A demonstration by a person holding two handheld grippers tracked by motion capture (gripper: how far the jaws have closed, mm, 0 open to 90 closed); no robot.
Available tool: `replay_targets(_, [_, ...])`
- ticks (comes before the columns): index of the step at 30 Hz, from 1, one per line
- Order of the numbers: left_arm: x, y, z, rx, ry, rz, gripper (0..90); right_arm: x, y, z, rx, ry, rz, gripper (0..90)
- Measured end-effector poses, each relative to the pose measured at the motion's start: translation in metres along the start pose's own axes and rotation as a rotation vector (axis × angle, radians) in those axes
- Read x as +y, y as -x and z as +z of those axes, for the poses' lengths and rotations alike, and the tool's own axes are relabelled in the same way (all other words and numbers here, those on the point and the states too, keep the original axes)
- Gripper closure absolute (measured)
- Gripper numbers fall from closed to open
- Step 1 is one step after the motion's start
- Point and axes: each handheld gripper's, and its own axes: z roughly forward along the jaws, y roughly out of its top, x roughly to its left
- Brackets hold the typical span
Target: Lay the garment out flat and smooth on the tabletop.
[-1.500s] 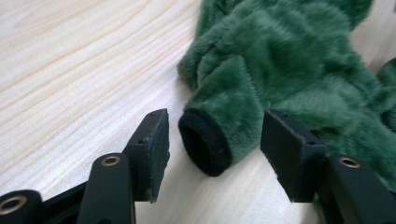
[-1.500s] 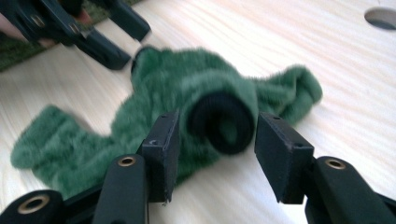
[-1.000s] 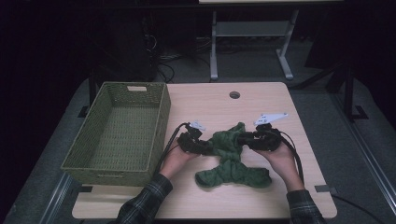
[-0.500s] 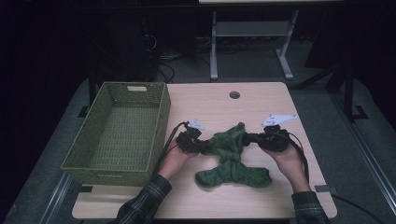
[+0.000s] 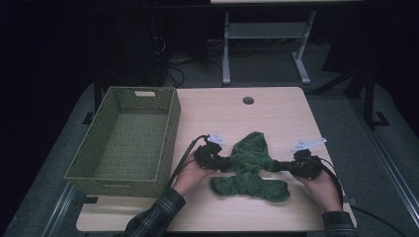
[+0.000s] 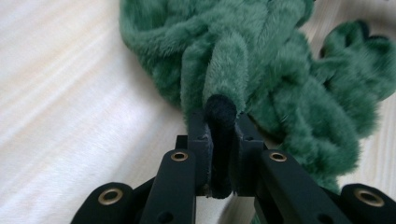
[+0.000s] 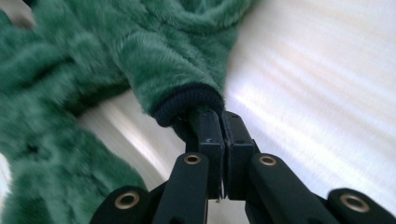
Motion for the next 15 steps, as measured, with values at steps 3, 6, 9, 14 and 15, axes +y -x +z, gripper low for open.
replay_targets(3, [-0.003, 0.0, 0.007, -0.007, -0.031, 0.002, 80.5, -0.003, 0.0, 0.001, 0.001, -0.012, 0.001, 88.2])
replay_targets(6, [-0.004, -0.001, 0.009, 0.002, -0.035, 0.013, 76.6, -0.004, 0.001, 0.004, 0.006, -0.016, 0.007, 87.7])
replay_targets(9, [-0.002, 0.001, 0.003, 0.012, -0.01, 0.013, 61.1, -0.004, 0.0, 0.002, 0.006, -0.005, 0.004, 81.2])
replay_targets(14, [0.007, 0.002, -0.019, 0.021, 0.064, 0.007, 48.4, 0.002, -0.004, -0.012, -0.023, 0.042, -0.021, 69.2])
replay_targets(15, [0.011, 0.003, -0.025, 0.027, 0.081, 0.014, 47.6, 0.004, -0.004, -0.014, -0.026, 0.051, -0.023, 68.1])
